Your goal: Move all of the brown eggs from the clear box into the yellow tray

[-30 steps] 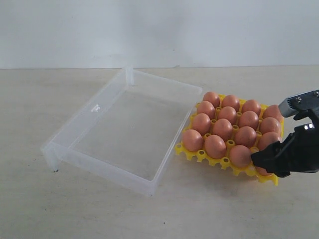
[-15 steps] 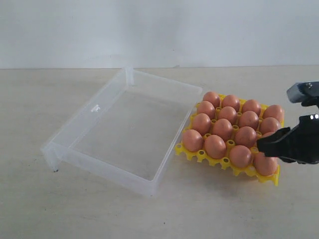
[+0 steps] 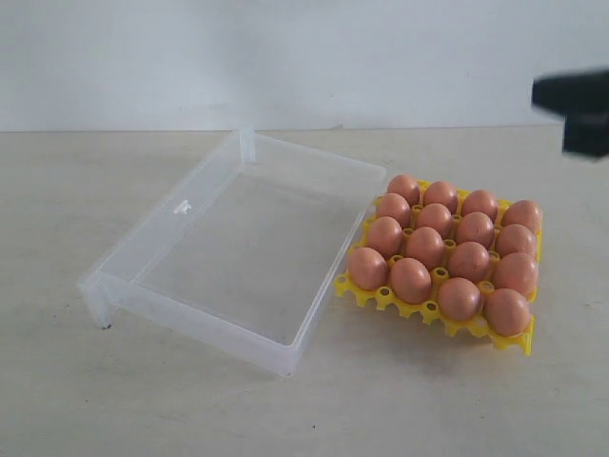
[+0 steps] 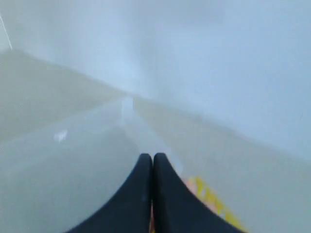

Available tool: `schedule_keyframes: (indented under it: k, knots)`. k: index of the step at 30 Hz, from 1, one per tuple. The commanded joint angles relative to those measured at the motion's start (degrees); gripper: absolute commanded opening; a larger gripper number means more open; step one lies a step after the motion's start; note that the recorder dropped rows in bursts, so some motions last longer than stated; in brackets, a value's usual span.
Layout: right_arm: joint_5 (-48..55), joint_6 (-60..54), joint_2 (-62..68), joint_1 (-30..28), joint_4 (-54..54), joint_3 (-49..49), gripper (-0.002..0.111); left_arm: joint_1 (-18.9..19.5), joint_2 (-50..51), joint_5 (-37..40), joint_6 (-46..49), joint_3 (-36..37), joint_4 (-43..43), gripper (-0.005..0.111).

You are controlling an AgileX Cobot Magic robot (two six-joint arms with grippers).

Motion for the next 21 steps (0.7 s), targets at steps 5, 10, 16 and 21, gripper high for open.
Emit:
schedule_keyframes:
  k: [5,10,16,21]
  knots:
    - [-20.0,4.5,-15.8,-0.1,-1.1,-13.0,0.0,0.2,-0.1,-0.6,-0.5,0.2,-0.2,-0.004]
    - [-28.7,3.7,-24.1,-0.1,-13.4,-12.8,0.0,0.2,-0.1,-0.6,-0.5,0.2,-0.2,-0.004]
    - [-6.7,14.9,-28.8,-0.1,-15.9,-12.8,0.0,0.2,-0.1,-0.6,-0.5,0.2,-0.2,-0.004]
    - [-10.9,22.7,-31.3,-0.1,-16.0,-12.8,0.0,0.2,-0.1,-0.6,-0.5,0.2,-0.2,-0.004]
